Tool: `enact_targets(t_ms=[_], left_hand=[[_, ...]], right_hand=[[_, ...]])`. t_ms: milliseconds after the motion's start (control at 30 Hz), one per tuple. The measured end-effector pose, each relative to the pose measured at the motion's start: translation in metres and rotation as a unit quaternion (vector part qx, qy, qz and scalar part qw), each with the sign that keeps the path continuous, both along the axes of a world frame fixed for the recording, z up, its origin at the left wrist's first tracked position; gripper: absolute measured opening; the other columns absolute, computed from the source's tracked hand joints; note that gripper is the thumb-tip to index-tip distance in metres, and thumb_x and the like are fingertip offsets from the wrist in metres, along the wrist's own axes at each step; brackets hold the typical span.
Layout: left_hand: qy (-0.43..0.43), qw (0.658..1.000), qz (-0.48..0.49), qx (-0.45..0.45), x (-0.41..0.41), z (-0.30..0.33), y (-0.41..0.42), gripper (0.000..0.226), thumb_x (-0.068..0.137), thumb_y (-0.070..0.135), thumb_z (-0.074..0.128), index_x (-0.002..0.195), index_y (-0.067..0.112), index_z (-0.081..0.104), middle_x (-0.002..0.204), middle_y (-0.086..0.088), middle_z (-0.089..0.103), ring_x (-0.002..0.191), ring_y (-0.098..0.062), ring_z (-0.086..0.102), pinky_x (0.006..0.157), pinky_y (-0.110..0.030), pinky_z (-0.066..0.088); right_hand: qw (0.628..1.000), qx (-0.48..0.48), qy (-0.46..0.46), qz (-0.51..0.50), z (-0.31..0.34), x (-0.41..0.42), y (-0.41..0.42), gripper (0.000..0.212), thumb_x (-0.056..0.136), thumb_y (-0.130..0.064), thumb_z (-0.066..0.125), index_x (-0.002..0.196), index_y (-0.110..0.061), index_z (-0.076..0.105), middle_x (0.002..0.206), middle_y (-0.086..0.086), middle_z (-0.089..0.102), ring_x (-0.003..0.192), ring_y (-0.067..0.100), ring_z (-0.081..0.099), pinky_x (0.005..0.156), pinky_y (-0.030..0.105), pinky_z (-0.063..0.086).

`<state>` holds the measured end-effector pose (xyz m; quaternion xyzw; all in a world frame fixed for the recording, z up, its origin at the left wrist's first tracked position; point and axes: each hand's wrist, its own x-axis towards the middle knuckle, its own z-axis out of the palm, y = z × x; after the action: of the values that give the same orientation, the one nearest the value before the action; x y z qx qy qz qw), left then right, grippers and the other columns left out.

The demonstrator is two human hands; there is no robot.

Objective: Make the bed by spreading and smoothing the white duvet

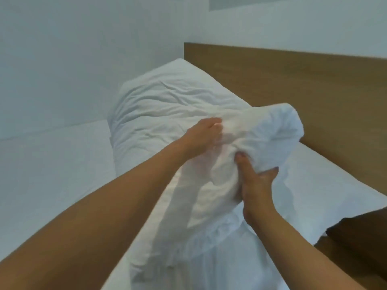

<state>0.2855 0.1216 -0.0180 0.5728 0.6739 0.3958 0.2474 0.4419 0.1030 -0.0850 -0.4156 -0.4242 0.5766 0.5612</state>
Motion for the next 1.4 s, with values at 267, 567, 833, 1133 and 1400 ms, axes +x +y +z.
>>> enact_targets(t_ms=[267, 567, 833, 1133, 1400], left_hand=[[0.243, 0.959, 0.027, -0.145, -0.015, -0.090, -0.117, 0.067, 0.091, 0.071, 0.024, 0.148, 0.054, -0.007, 0.160, 0.016, -0.019, 0.147, -0.011, -0.020, 0.114, -0.060, -0.011], [0.401, 0.899, 0.042, -0.172, 0.036, -0.155, -0.096, 0.104, 0.077, 0.076, 0.041, 0.143, 0.041, -0.032, 0.155, 0.004, -0.036, 0.142, -0.029, -0.033, 0.099, -0.076, -0.013], [0.263, 0.933, 0.104, -0.223, 0.001, -0.172, -0.151, 0.081, 0.078, 0.087, 0.019, 0.144, 0.056, -0.016, 0.149, 0.025, -0.035, 0.140, -0.011, -0.035, 0.105, -0.071, -0.013], [-0.310, 0.865, 0.382, -0.102, -0.014, -0.191, -0.164, 0.116, 0.062, 0.072, 0.074, 0.149, 0.046, 0.002, 0.156, 0.000, 0.023, 0.131, -0.031, 0.041, 0.109, -0.048, 0.036], [-0.602, 0.730, 0.225, -0.233, -0.033, -0.199, -0.181, 0.079, 0.062, 0.071, 0.075, 0.116, 0.014, 0.068, 0.109, -0.014, 0.072, 0.104, -0.032, 0.068, 0.102, -0.051, 0.045]], right_hand=[[0.980, -0.117, 0.013, -0.158, 0.038, 0.006, 0.089, 0.050, 0.078, -0.012, 0.062, 0.127, -0.012, 0.057, 0.123, 0.006, 0.064, 0.101, 0.023, 0.062, 0.089, 0.037, 0.054], [0.733, 0.433, -0.456, -0.261, 0.029, 0.006, 0.021, 0.083, 0.075, -0.028, 0.050, 0.152, -0.010, 0.027, 0.156, 0.025, 0.020, 0.144, 0.039, 0.023, 0.117, 0.055, 0.013], [0.517, 0.309, -0.797, 0.047, -0.036, 0.002, 0.081, 0.066, 0.093, -0.064, 0.007, 0.154, -0.040, -0.005, 0.159, -0.002, -0.028, 0.143, 0.023, -0.032, 0.101, 0.052, -0.036], [0.498, 0.319, -0.806, 0.000, -0.061, -0.003, 0.077, 0.066, 0.093, -0.063, 0.003, 0.153, -0.037, -0.010, 0.158, 0.000, -0.030, 0.142, 0.025, -0.034, 0.098, 0.051, -0.040], [0.483, 0.299, -0.822, -0.027, -0.067, -0.015, 0.077, 0.065, 0.095, -0.060, 0.006, 0.154, -0.036, -0.009, 0.159, 0.002, -0.029, 0.142, 0.026, -0.034, 0.102, 0.053, -0.036]])
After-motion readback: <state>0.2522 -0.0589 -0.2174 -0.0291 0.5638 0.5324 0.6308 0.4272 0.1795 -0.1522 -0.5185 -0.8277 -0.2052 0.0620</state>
